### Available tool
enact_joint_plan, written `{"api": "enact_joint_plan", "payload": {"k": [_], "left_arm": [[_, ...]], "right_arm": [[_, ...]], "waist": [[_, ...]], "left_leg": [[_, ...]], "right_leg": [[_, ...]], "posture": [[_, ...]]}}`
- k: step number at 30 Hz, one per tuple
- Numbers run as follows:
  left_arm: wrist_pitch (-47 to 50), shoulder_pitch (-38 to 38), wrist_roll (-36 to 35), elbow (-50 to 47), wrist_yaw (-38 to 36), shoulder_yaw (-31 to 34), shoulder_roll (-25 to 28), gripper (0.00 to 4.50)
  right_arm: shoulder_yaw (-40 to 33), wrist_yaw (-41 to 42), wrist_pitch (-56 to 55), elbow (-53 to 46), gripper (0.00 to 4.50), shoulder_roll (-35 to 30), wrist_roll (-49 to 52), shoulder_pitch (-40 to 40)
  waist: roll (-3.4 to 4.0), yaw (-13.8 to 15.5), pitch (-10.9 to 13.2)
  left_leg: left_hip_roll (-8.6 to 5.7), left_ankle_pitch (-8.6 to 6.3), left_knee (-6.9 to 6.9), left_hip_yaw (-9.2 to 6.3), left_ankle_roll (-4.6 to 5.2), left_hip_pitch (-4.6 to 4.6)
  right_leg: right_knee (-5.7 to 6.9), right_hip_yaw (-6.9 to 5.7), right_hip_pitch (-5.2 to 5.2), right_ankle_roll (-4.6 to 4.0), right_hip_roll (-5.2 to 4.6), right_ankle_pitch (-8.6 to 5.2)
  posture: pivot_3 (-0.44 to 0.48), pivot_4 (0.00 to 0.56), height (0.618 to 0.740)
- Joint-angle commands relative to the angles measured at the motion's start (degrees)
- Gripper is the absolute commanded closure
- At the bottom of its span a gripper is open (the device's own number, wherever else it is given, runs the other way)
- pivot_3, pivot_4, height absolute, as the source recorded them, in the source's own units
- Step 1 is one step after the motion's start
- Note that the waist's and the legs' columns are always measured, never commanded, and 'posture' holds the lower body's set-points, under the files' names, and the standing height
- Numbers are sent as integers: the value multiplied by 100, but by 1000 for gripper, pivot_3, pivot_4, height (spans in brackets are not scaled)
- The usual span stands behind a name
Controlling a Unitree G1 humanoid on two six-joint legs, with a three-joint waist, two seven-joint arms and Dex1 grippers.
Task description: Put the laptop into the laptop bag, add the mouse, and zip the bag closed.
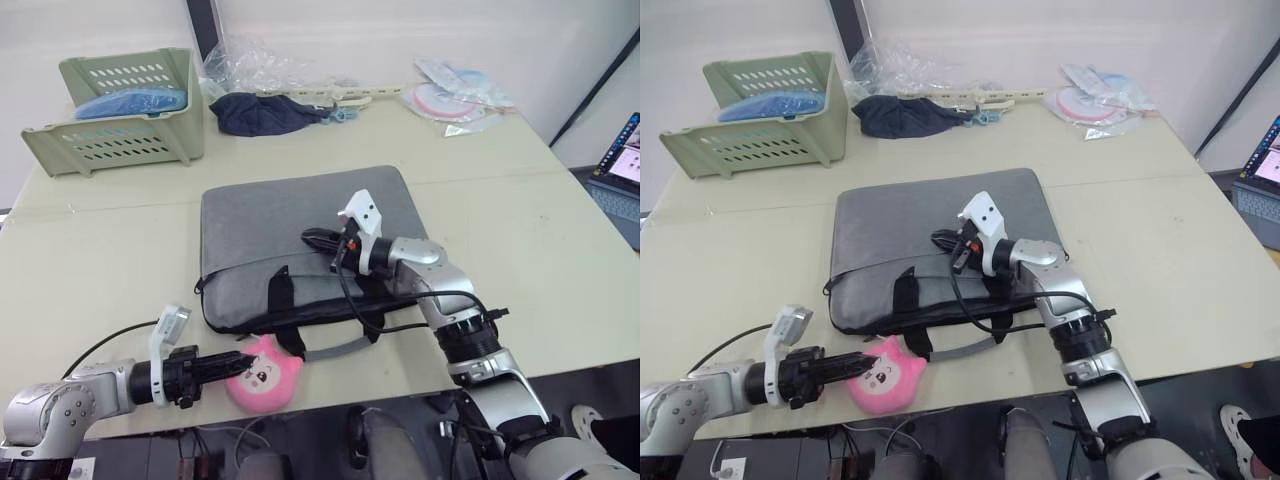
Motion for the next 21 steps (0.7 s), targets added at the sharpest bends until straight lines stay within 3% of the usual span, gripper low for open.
{"api": "enact_joint_plan", "payload": {"k": [1,14,21], "left_arm": [[11,-2,-148,-112,-131,-166,-33,4439],[127,-223,-872,18,-77,345,-322,4439],[70,-124,-738,-37,-92,86,-336,4439]], "right_arm": [[236,-77,181,320,4500,19,-202,237],[220,-83,170,343,4500,23,-215,219],[215,-83,168,343,4500,19,-221,216]], "waist": [[0,0,0],[-1,1,-1],[-1,0,0]], "left_leg": [[0,0,1,0,0,0],[0,0,2,-2,0,0],[0,0,3,-1,0,0]], "right_leg": [[0,0,0,0,0,0],[1,-1,1,0,0,0],[1,0,1,0,0,0]], "posture": [[0,150,740],[0,150,740],[0,150,740]]}}
